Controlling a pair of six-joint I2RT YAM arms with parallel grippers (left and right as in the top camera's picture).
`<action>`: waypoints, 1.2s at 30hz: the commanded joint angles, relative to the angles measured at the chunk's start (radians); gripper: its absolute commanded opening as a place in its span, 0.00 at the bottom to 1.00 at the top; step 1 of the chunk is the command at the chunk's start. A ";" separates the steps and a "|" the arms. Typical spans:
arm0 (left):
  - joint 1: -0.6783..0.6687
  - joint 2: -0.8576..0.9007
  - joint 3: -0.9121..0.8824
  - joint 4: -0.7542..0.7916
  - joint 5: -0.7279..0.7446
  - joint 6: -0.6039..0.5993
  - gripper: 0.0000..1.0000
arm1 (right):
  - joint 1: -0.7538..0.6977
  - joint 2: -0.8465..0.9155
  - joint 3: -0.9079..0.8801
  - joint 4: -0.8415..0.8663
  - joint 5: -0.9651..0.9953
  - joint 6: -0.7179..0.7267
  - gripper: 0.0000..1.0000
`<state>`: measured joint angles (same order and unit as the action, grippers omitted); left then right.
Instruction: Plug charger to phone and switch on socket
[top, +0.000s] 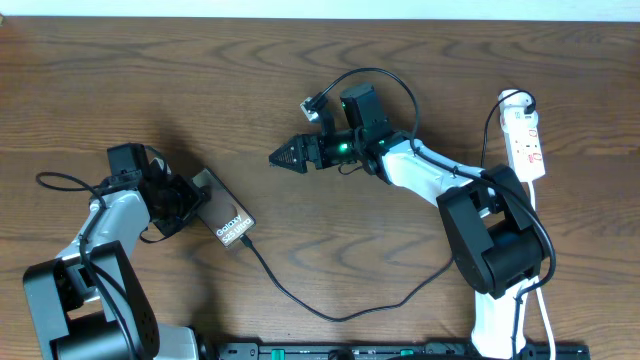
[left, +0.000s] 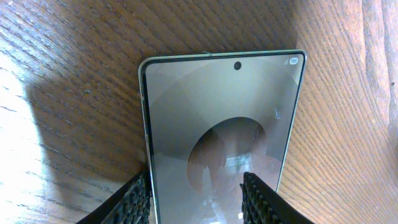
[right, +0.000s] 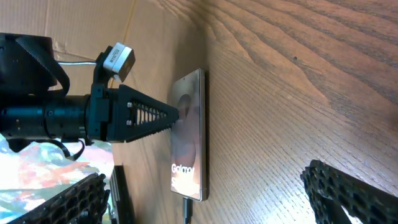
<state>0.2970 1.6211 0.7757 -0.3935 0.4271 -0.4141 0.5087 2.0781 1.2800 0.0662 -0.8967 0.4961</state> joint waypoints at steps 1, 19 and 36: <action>-0.001 0.018 -0.018 -0.016 -0.074 0.016 0.46 | -0.003 -0.029 0.015 -0.003 0.001 -0.015 0.99; -0.002 -0.451 0.006 0.007 0.048 0.079 0.83 | -0.003 -0.029 0.015 -0.007 0.010 -0.022 0.99; -0.074 -0.653 0.006 -0.027 0.288 0.134 0.89 | -0.092 -0.242 0.219 -0.874 0.741 -0.111 0.99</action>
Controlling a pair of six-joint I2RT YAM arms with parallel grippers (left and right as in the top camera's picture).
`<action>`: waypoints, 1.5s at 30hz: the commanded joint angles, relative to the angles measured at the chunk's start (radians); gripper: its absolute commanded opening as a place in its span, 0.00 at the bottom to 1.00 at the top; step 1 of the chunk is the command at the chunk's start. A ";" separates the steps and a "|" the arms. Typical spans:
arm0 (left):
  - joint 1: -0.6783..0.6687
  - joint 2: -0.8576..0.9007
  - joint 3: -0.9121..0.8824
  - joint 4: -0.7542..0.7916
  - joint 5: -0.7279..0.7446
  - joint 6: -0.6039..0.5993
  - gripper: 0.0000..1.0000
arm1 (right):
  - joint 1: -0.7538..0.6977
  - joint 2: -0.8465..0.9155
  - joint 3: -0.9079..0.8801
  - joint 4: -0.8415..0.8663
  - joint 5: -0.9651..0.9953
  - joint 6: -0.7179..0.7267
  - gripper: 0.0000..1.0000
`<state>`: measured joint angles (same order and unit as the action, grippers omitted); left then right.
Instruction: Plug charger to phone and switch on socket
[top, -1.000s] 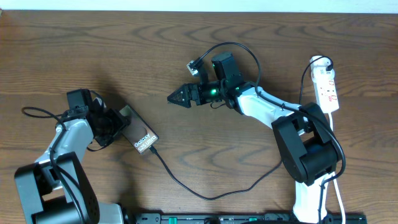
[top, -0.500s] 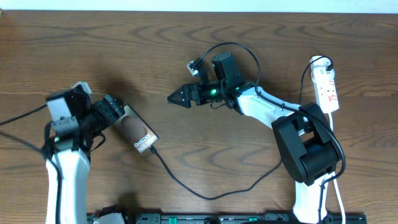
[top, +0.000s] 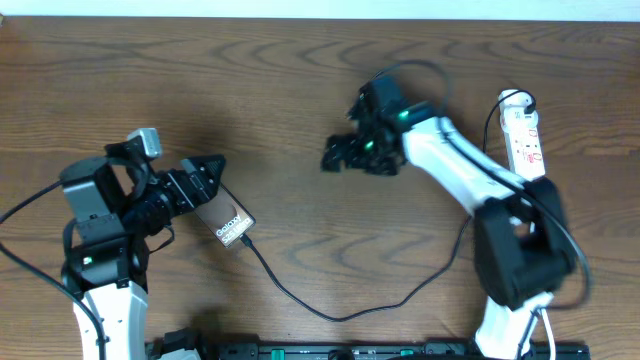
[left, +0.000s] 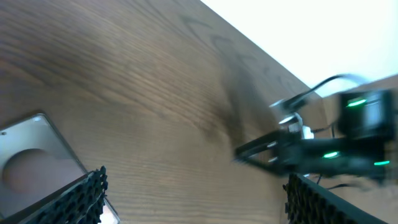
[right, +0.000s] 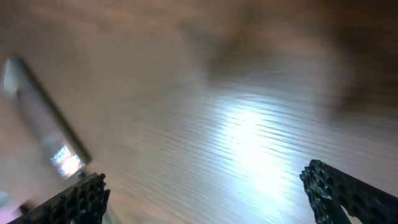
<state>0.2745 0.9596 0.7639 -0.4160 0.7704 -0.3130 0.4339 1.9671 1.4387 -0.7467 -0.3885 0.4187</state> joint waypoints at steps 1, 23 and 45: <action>-0.084 0.014 0.018 -0.007 -0.125 0.032 0.89 | -0.021 -0.162 0.064 -0.078 0.258 -0.033 0.99; -0.733 0.359 0.132 0.122 -0.809 0.028 0.90 | -0.803 -0.433 0.126 -0.241 -0.288 -0.367 0.99; -0.735 0.359 0.132 0.163 -0.809 0.028 0.90 | -1.073 -0.134 0.118 -0.259 -0.410 -0.592 0.99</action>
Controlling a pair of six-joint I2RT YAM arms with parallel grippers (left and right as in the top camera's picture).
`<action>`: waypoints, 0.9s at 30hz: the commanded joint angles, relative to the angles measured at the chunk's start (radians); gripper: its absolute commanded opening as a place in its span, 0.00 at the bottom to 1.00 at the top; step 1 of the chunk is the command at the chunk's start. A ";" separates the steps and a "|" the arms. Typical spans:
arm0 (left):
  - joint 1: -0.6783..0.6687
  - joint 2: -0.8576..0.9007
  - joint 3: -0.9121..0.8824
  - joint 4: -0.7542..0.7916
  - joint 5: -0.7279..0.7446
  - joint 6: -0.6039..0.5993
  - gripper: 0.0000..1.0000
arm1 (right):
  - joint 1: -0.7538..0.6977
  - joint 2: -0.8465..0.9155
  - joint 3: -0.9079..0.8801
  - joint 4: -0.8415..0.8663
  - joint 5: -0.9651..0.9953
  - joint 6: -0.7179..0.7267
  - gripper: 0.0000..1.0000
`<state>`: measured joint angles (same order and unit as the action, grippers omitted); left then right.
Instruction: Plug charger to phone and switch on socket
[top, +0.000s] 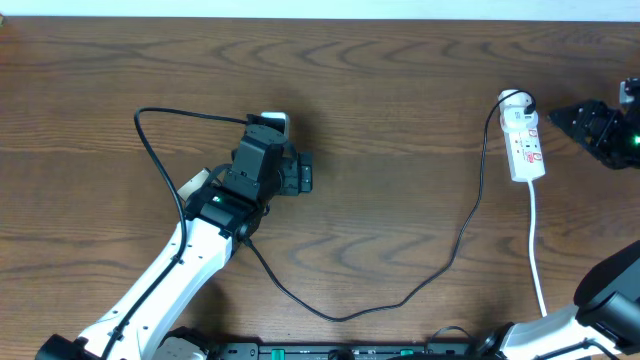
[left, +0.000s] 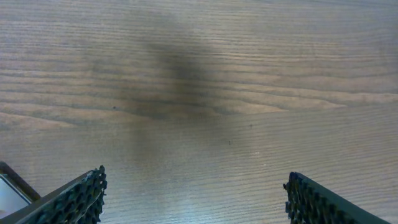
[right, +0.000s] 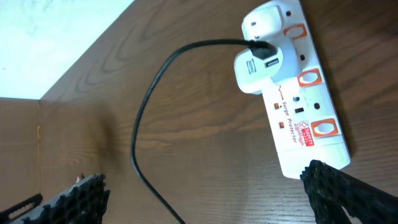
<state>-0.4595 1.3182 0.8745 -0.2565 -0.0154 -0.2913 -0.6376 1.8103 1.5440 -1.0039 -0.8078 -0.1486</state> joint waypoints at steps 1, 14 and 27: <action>-0.001 0.000 0.021 0.003 -0.023 0.006 0.90 | -0.002 0.026 0.010 0.003 0.028 -0.025 0.99; -0.001 0.000 0.021 0.003 -0.023 0.006 0.90 | 0.096 0.110 0.002 0.241 0.138 0.017 0.99; -0.001 0.000 0.021 0.003 -0.023 0.006 0.90 | 0.129 0.327 0.007 0.269 0.140 -0.018 0.97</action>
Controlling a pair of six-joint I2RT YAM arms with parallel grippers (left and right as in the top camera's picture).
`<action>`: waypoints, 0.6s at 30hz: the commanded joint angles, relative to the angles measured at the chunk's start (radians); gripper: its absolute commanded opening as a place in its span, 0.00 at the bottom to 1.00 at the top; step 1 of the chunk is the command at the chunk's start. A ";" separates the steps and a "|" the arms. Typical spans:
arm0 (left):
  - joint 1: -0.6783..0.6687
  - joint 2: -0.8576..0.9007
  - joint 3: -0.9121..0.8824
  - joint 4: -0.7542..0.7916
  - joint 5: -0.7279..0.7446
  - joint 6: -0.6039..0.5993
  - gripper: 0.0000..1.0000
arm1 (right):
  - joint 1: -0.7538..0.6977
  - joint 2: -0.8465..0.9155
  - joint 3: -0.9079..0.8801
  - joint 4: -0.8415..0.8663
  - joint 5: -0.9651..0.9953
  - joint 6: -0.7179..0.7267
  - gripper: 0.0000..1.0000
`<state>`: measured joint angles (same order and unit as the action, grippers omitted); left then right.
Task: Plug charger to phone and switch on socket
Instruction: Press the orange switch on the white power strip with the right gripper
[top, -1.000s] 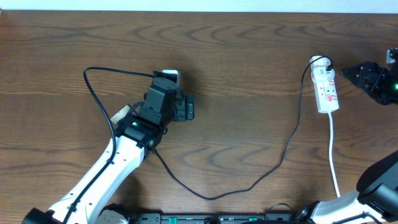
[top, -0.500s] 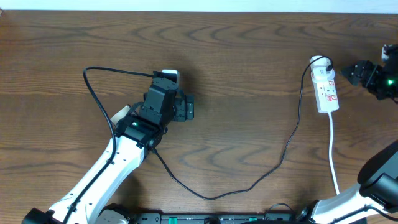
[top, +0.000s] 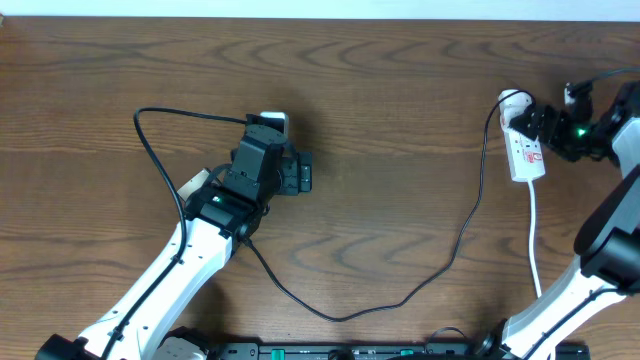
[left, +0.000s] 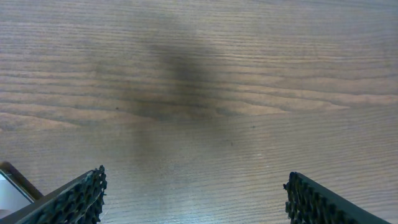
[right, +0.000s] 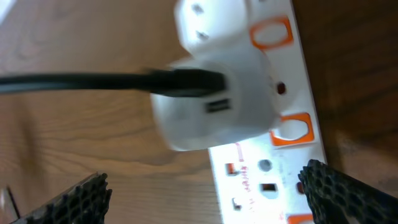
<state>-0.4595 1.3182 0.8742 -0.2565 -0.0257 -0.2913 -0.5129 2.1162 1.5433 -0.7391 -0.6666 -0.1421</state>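
The white power strip (top: 526, 145) lies at the far right, with a white charger (right: 211, 112) plugged into its upper end and orange switches (right: 292, 127) beside the outlets. The black cable (top: 330, 315) loops across the table to the phone. The left arm hides most of the phone; only a corner (top: 190, 184) shows, also as the phone edge (left: 7, 183). My right gripper (right: 205, 177) is open, close over the strip (right: 267, 180), just below the charger. My left gripper (left: 194, 177) is open above bare wood near the table's middle.
The left arm (top: 200, 240) stretches from the front left across the phone. The strip's own white lead (top: 535, 240) runs toward the front edge. A black rail (top: 330, 352) lies along the front of the table.
My right gripper was at the table's far right edge, beyond the strip; now it is right at the strip's upper end, close to the charger. The left arm has not moved.
First the phone lay between my left gripper's fingers, cable plugged in, with my right gripper open mid-table. Then the left gripper was off the phone. Later the left arm lay stretched over the phone, and the right gripper stood beyond the strip, now close over it.
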 joint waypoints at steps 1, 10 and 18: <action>-0.001 0.000 0.022 0.003 -0.013 0.006 0.90 | 0.004 0.029 0.008 0.008 -0.001 -0.029 0.97; -0.001 0.000 0.022 0.003 -0.013 0.006 0.90 | 0.007 0.035 0.008 0.022 -0.005 -0.082 0.99; -0.001 0.000 0.022 0.003 -0.013 0.006 0.90 | 0.012 0.035 0.008 0.075 -0.044 -0.116 0.99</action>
<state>-0.4595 1.3182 0.8745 -0.2562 -0.0261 -0.2913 -0.5114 2.1368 1.5455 -0.6807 -0.6674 -0.2295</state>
